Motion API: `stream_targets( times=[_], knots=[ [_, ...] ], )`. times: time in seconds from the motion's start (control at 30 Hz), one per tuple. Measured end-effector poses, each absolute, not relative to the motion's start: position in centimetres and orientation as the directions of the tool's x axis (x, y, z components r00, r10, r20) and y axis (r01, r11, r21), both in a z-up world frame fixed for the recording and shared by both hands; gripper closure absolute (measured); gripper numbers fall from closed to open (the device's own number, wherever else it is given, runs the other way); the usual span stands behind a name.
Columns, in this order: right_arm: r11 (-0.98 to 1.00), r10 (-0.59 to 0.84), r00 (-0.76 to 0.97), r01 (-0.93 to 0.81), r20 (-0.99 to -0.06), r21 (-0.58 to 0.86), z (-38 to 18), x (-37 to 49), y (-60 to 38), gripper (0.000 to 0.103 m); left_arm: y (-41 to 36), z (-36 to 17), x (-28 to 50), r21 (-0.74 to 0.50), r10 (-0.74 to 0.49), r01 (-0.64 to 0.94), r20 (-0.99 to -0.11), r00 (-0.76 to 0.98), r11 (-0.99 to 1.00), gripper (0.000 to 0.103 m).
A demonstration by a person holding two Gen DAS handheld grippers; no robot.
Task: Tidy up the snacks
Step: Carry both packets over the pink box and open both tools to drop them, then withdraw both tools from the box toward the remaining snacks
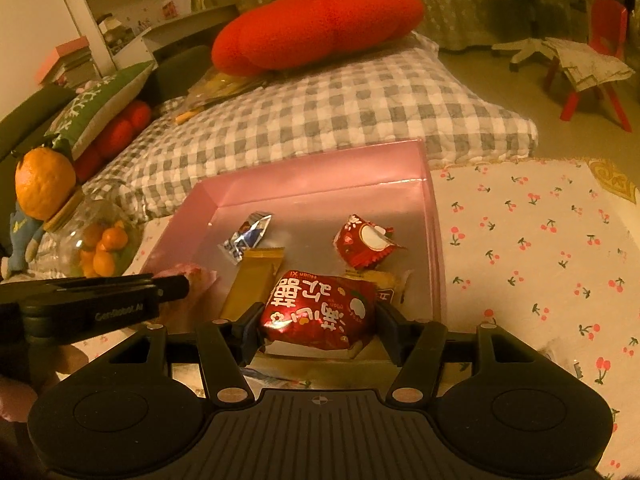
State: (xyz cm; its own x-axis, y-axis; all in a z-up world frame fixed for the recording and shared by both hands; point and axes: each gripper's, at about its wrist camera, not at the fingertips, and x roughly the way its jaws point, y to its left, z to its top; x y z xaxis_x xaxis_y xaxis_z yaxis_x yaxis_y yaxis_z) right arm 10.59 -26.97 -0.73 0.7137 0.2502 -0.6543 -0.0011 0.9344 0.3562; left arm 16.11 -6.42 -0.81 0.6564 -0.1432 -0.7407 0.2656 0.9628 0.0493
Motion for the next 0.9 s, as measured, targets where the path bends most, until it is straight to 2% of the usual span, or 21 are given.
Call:
stream_targets(
  times=[0.2,0.33,0.47,0.9],
  knots=[
    [0.917,0.271,0.717,0.01,-0.642,0.398,-0.5,10.6,-27.5,0.034,-6.6,-0.8,16.2,0.055,-0.147,0.269,-0.723,0.675,0.962,0.072],
    [0.903,0.281,0.723,0.023,-0.631,0.429,-0.2,10.6,-28.0,0.024,-6.7,-0.5,16.0,0.073,-0.139,0.269,-0.71,0.69,0.96,0.056],
    [0.899,0.282,0.723,0.031,-0.631,0.437,0.1,10.4,-28.3,0.021,-6.7,-0.2,15.7,0.089,-0.127,0.265,-0.707,0.696,0.96,0.044],
    [0.919,0.255,0.73,0.021,-0.634,0.393,1.4,9.0,-28.0,0.016,-5.9,0.4,13.5,0.091,-0.145,0.296,-0.713,0.686,0.951,0.025]
  ],
)
